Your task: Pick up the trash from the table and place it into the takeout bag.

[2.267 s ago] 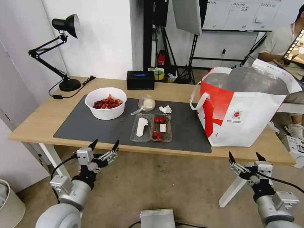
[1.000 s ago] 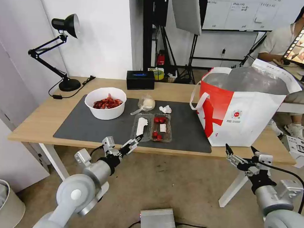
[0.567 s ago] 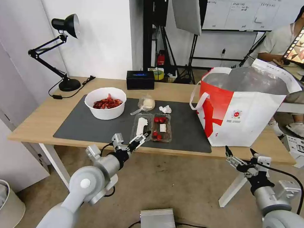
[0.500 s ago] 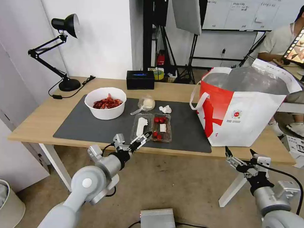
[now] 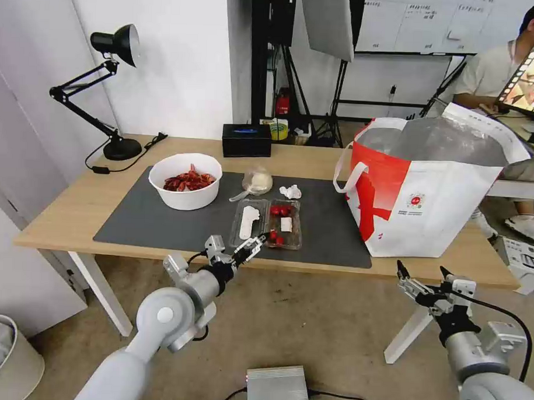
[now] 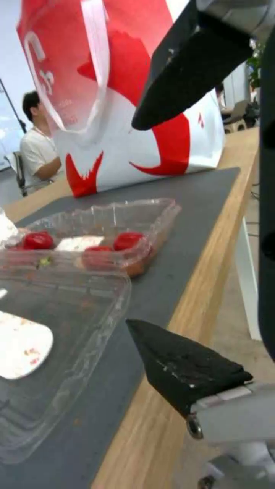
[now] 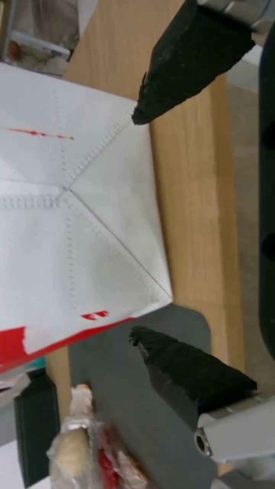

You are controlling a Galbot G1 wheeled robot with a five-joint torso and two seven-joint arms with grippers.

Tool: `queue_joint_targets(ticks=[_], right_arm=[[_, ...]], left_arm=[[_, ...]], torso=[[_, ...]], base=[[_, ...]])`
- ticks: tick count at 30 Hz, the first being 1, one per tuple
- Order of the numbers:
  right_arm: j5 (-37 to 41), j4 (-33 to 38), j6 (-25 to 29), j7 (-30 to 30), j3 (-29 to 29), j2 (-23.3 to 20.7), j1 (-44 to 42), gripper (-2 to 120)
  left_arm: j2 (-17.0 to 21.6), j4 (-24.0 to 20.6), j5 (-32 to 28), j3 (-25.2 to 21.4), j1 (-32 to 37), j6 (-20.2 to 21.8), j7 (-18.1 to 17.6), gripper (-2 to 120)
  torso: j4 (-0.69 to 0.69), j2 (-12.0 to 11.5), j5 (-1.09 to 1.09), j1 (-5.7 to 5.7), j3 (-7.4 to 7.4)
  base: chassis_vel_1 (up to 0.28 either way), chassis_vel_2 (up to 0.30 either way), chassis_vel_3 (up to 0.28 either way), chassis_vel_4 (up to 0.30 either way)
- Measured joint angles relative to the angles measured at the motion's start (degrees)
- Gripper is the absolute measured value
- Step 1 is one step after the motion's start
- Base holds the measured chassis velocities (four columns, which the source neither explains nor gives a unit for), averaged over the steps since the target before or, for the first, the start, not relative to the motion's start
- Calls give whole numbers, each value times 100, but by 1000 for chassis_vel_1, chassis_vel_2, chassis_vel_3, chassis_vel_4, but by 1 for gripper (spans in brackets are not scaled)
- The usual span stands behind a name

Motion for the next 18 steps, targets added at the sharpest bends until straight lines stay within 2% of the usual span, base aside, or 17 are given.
queue_joint_targets(ticks=[11,18], right_arm=[[10,-16,45,44,27,55,-27,100],[7,-23,63,45,32,72,-53,100]], left_arm=[[-69,223,133,194,-258,-10,-249,100],[-65,306,168,171,-346,-26,-266,100]], torso=[[0,0,0,0,0],[0,0,0,0,0]], base=[[0,0,0,0],[0,0,0,0]])
